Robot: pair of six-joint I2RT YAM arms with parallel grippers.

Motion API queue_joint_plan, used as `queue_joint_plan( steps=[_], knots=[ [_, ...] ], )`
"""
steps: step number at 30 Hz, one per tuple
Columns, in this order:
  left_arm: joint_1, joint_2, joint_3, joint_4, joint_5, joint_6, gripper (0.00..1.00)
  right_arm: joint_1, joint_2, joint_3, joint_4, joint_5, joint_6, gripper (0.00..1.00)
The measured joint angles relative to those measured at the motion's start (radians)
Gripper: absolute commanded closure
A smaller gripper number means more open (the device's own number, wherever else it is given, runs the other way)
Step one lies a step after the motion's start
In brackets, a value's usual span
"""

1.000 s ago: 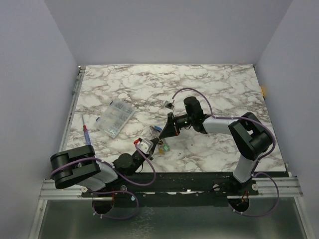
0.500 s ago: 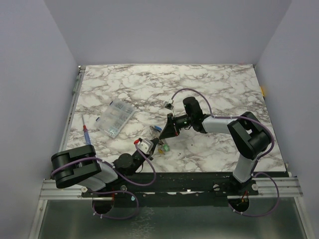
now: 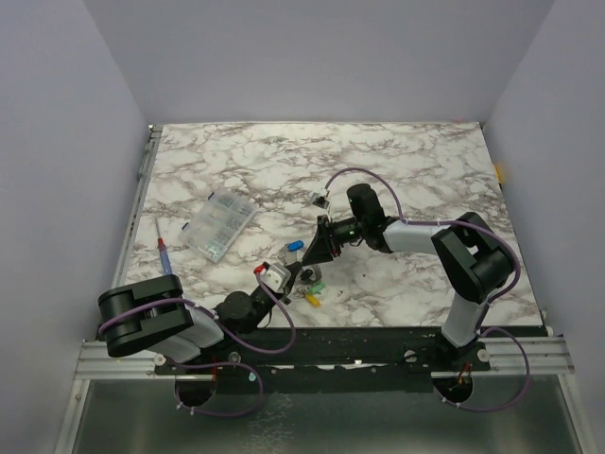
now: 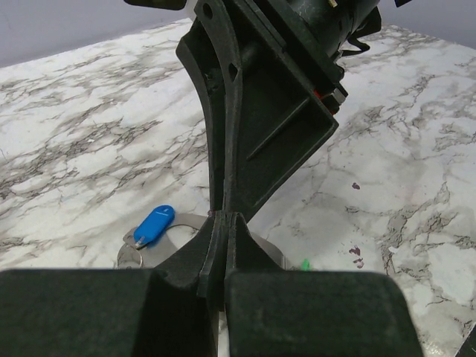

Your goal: Put the keys on the keyring

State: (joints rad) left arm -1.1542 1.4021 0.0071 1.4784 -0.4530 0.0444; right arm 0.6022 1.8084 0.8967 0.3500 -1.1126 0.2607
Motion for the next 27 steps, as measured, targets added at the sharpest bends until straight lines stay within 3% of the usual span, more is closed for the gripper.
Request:
queue_joint_plan(
  steps=[3,15,21,27],
  knots=[
    [0.000,0.000,0.000,0.001,0.000,0.000,1.00,0.000,0.000,0.000,0.000,0.000,0.003,0.56],
    [0.000,-0.004,0.000,0.000,-0.003,-0.007,1.00,-0.004,-0.006,0.000,0.000,0.042,-0.004,0.45],
    [0.000,-0.056,0.000,-0.026,-0.013,-0.045,0.63,-0.004,-0.028,-0.003,-0.010,0.112,-0.023,0.41],
    [0.000,-0.236,0.000,-0.237,-0.023,-0.090,0.54,-0.006,-0.073,-0.026,-0.030,0.195,-0.031,0.39]
  ],
)
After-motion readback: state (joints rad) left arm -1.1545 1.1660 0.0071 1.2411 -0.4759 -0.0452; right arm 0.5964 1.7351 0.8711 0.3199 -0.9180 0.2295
